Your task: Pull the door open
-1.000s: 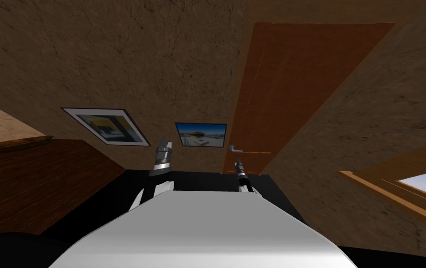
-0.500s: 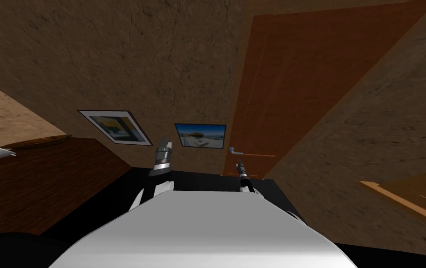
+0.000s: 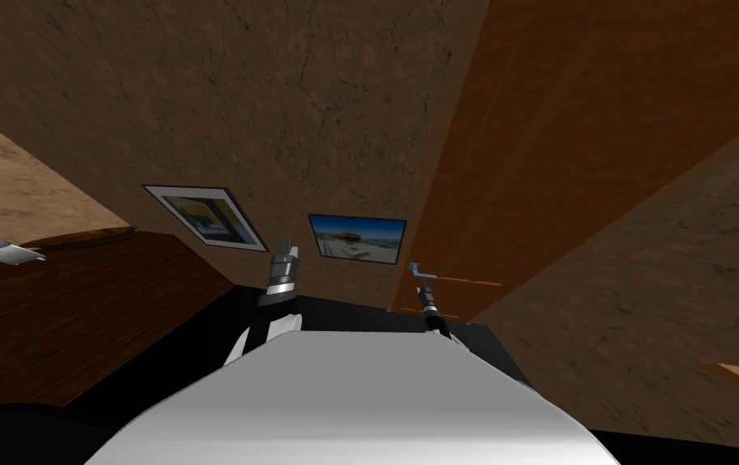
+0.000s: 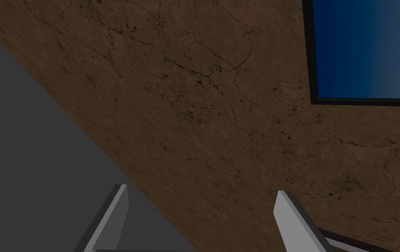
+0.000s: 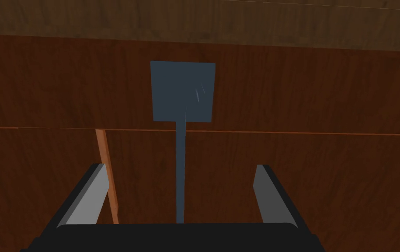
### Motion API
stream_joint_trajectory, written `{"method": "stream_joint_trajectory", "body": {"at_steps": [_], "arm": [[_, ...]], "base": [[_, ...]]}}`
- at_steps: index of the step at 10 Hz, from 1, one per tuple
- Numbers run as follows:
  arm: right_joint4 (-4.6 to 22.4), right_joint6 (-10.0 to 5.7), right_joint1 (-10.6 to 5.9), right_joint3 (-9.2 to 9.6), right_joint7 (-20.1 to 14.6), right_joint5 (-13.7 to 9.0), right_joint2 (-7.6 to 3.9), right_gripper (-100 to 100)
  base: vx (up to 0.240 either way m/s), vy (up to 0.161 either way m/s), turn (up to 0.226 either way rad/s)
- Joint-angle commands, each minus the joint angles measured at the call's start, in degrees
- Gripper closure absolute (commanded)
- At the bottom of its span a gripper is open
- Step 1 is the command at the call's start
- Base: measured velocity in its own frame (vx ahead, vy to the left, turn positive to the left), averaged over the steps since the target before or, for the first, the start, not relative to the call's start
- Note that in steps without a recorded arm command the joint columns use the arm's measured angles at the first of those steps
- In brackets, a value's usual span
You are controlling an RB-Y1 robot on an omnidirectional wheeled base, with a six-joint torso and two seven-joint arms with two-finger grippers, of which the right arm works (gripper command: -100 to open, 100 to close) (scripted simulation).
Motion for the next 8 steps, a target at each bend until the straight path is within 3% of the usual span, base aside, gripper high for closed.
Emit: {"method": "stream_joint_trajectory", "body": {"at_steps": [1,2,4,5,6,7,8], "arm": [[1.9,-1.17,-0.37,-0.18,-1.0,-0.2,-0.61,-100],[2.6,-2.37,0.61,-0.69,-2.5,-0.8,-2.14,-100],[3.5,-3.70,1.70,-1.25,-4.1,-1.4,-3.79,-100],[3.7,-4.12,2.04,-1.43,-4.5,-1.6,-4.32,-100],[3.9,-3.99,1.71,-1.26,-4.1,-1.4,-3.78,-100],[3.9,-3.99,1.71,-1.26,-4.1,-1.4,-3.78,100],[3.9,-3.99,1.71,-1.26,-4.1,-1.4,-3.78,100]], "base": [[0.114,0.025,0.102],[0.167,0.031,0.164],[0.200,0.008,0.164],[0.206,-0.030,0.082],[0.094,-0.019,0.015],[-0.011,0.003,-0.010],[-0.032,0.004,-0.008]]}}
